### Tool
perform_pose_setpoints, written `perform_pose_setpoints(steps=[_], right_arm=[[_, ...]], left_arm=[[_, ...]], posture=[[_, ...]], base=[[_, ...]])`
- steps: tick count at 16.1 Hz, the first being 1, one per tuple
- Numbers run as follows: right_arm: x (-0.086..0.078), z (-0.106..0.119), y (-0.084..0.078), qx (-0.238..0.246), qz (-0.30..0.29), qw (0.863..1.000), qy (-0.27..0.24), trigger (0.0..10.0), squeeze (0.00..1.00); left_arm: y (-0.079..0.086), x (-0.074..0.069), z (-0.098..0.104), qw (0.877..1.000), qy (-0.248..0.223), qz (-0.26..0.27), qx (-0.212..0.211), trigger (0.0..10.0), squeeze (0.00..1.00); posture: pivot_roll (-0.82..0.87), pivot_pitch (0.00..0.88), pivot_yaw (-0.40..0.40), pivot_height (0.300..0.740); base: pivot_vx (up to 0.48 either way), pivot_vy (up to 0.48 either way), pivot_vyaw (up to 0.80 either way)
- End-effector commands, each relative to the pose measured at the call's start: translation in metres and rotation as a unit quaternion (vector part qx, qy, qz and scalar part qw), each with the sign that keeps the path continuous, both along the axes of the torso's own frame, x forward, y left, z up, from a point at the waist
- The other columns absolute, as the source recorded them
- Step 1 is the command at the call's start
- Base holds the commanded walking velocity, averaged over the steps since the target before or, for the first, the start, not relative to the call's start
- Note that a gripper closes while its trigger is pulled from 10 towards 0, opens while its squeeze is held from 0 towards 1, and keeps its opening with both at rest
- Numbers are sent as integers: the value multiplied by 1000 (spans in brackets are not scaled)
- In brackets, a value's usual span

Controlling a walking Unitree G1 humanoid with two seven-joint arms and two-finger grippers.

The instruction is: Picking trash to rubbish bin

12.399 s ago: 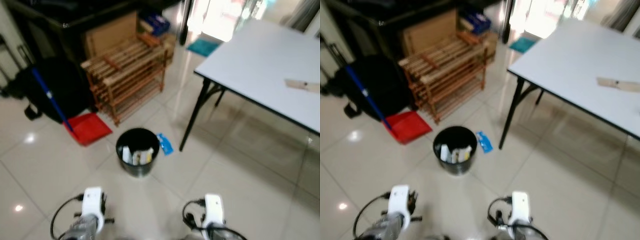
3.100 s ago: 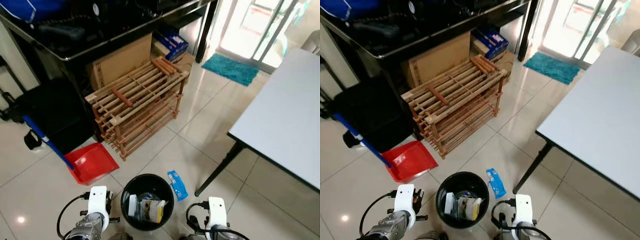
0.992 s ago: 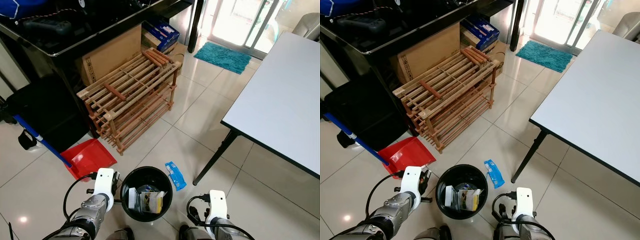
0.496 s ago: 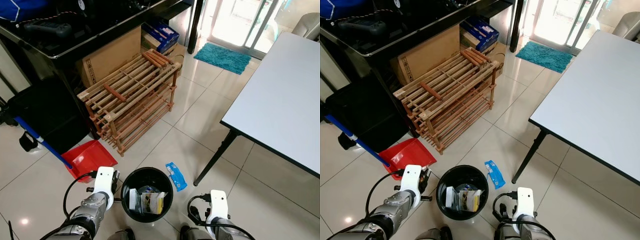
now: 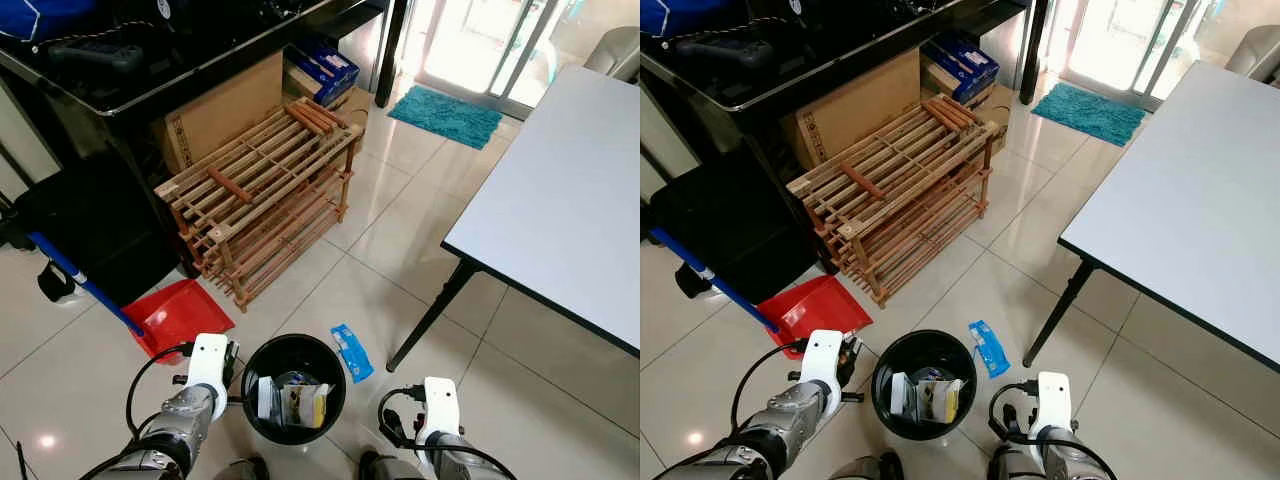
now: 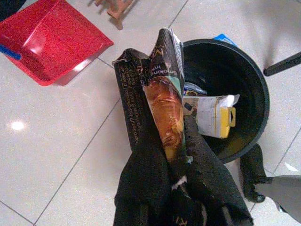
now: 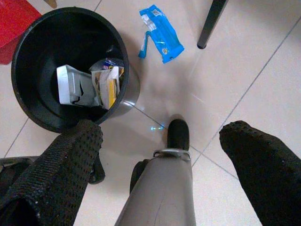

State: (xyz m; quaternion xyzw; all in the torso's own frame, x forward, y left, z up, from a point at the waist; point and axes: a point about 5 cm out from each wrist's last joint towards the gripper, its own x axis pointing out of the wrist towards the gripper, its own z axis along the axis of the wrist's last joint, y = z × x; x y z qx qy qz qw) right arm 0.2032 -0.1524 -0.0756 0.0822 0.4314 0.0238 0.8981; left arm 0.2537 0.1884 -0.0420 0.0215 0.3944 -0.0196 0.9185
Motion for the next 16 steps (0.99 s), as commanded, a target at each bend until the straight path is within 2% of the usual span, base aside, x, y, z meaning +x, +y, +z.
perform_pose_setpoints(steps=[1,7,12,16], right_arm=[[2,1,-2,2,8,1000,-5,10000,0],[8,6,-2,9,30,999,-23,10000,0],[10,8,1,20,32,999,-35,10000,0],[12,13,4,39,37,997,-64,10000,0]], left_arm=[[-8,-5,-5,1000,10,-20,-10,10000,0],[-36,6,2,996,-4,-79,-28,10000,0],[-40,6,2,995,0,-97,-26,10000,0],[-48,2,-1,992,5,-123,-29,10000,0]], posture=[[-149,143,-21,740],[-175,184,-41,740],[-200,237,-43,740],[-218,317,-30,740]], base=[[0,0,0],[0,0,0],[0,0,0],[0,0,0]])
